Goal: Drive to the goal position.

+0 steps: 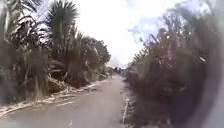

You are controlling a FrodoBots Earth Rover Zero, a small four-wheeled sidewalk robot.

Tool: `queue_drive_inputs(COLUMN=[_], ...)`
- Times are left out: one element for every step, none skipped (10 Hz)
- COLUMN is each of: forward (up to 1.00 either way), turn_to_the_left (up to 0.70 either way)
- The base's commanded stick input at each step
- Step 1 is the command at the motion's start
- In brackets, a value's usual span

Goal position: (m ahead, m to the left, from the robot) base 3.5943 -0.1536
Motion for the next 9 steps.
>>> queue_drive_inputs(forward=[0.7, 0.7, 0.7, 0.7, 0.7, 0.7, 0.7, 0.7, 0.7], turn_to_the_left=[0.0, 0.0, 0.0, 0.0, 0.0, 0.0, 0.0, 0.0, 0.0])
